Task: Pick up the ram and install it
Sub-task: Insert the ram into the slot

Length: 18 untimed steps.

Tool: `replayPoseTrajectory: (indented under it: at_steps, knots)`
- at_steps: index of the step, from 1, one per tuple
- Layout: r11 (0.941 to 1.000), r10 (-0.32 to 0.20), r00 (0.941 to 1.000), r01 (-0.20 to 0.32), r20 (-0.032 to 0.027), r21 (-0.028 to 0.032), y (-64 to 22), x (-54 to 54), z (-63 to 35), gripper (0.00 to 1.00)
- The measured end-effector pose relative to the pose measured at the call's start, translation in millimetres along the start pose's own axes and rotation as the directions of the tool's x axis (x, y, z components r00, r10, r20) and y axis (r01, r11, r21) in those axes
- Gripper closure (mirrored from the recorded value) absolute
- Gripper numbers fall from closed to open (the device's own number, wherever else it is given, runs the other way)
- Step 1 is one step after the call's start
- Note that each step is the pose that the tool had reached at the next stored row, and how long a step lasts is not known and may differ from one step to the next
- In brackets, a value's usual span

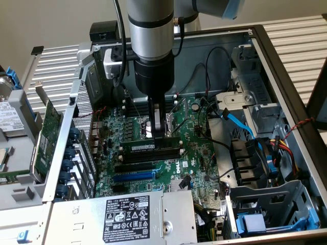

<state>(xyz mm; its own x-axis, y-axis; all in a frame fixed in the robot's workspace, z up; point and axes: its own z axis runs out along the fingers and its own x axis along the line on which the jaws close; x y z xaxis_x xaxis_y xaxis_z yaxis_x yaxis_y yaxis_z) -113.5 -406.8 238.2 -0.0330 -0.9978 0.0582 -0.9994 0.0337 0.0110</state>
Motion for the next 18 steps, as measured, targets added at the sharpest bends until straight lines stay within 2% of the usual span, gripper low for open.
replayPoseTrajectory:
  at_steps: [9,18]
  knots:
    - [1.0,0.0,1.0,0.0,-0.0002,0.0001,2.1,-0.1,2.7,0.87]
    - [1.0,0.0,1.0,0.0,0.0,0.0029,3.0,-0.1,3.8,0.87]
